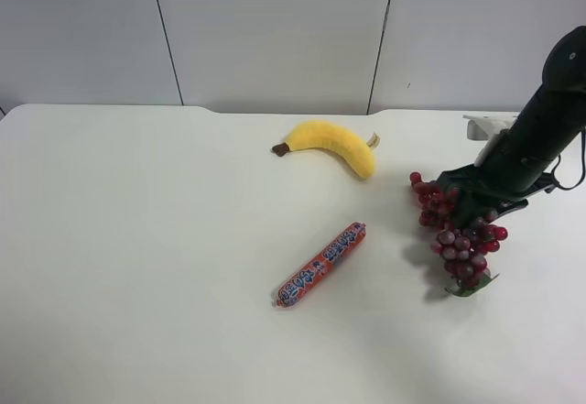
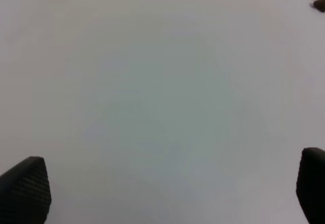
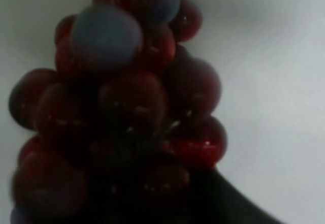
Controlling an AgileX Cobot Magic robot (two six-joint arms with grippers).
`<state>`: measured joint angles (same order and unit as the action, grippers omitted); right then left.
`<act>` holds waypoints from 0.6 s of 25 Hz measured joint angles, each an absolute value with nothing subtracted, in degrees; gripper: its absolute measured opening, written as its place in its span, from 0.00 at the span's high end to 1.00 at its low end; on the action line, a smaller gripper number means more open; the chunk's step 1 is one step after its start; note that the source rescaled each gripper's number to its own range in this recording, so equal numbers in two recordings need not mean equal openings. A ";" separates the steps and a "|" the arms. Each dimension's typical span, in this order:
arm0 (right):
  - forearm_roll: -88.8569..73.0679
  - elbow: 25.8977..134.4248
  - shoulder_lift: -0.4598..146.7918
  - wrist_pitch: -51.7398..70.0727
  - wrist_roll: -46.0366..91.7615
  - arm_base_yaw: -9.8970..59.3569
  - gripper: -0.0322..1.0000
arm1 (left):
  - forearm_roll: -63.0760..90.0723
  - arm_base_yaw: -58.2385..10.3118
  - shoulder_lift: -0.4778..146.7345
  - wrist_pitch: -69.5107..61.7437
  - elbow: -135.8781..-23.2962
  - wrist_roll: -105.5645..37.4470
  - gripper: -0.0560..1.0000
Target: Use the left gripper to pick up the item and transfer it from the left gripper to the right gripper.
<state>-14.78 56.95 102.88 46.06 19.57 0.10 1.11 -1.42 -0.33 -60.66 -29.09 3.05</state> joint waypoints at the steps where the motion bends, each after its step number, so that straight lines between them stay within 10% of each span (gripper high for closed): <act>1: -14.25 56.95 102.88 46.30 19.08 0.10 0.61 | 1.11 -1.42 -0.33 -60.66 -29.09 3.05 0.02; 3: -12.53 56.95 102.88 46.53 17.62 0.10 0.23 | 1.11 -1.42 -0.33 -60.66 -29.09 3.05 0.02; 5: -10.89 56.95 102.94 46.53 16.12 0.10 0.09 | 1.11 -1.42 -0.33 -60.66 -29.09 3.05 0.02; 15: -9.13 56.95 96.98 50.45 13.32 0.10 0.00 | 1.11 -1.42 -0.33 -60.66 -29.09 3.05 0.02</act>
